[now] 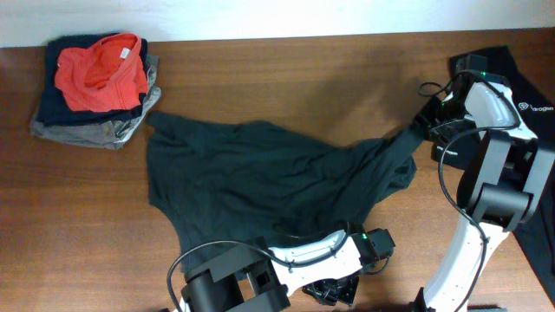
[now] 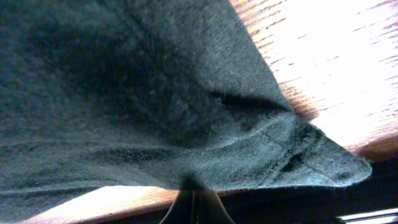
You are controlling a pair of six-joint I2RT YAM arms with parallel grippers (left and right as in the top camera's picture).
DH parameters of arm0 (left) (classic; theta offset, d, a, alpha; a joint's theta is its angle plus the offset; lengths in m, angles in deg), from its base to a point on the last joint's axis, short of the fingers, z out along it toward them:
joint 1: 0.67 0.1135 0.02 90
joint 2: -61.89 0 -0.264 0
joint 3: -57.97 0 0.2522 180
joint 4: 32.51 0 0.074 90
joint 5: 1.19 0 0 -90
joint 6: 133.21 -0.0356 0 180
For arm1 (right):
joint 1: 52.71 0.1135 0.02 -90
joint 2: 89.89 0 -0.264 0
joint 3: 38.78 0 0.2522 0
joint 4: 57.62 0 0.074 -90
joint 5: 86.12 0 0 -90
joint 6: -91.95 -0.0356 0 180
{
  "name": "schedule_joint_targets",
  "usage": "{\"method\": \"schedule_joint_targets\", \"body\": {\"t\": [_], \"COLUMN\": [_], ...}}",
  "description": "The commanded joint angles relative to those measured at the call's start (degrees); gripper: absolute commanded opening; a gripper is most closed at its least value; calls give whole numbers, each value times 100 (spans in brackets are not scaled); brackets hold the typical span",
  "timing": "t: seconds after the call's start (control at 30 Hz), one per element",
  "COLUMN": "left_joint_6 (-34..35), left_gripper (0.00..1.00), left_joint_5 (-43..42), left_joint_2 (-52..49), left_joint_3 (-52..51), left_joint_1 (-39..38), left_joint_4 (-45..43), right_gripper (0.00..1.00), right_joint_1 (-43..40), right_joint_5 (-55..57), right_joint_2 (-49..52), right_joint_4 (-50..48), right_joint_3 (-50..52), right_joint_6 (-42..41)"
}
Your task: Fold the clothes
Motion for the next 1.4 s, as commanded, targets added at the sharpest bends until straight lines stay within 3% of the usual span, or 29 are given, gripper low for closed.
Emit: {"method": "schedule_joint_targets", "body": {"t": [0.0, 0.23, 0.5, 0.7, 0.73, 0.77, 0.83, 0.87, 1.0, 1.37], "left_joint_6": [-15, -356, -466, -682, -680, -680, -680, -680, -643, 321], "left_gripper": [1, 1, 1, 1, 11, 29, 75, 83, 86, 84], "left_joint_5": [105, 105, 1156, 1102, 1099, 1102, 1067, 1003, 527, 256], "left_joint_2": [-247, -243, 92, 463, 466, 463, 448, 439, 387, 44], "left_joint_3": [-46, 17, 568, 931, 929, 927, 916, 916, 916, 566], "left_joint_1": [-13, 153, 354, 586, 601, 599, 570, 546, 417, 44], "left_joint_4": [-72, 175, 927, 914, 883, 831, 728, 693, 638, 507], "right_gripper": [41, 4, 4, 4, 4, 4, 4, 4, 4, 4], "right_joint_1": [120, 98, -81, -173, -175, -175, -175, -173, -175, -175], "right_joint_5": [232, 273, 273, 299, 293, 302, 323, 339, 339, 341], "right_joint_2": [267, 251, -35, -396, -404, -404, -402, -402, -402, -402], "right_joint_4": [-2, 192, 975, 1770, 1867, 1939, 1980, 1993, 1969, 1860], "right_joint_3": [59, 2, -719, -1576, -1668, -1725, -1720, -1720, -1720, -1720], "right_joint_6": [-140, -164, -168, 264, 332, 380, 389, 389, 387, 387]}}
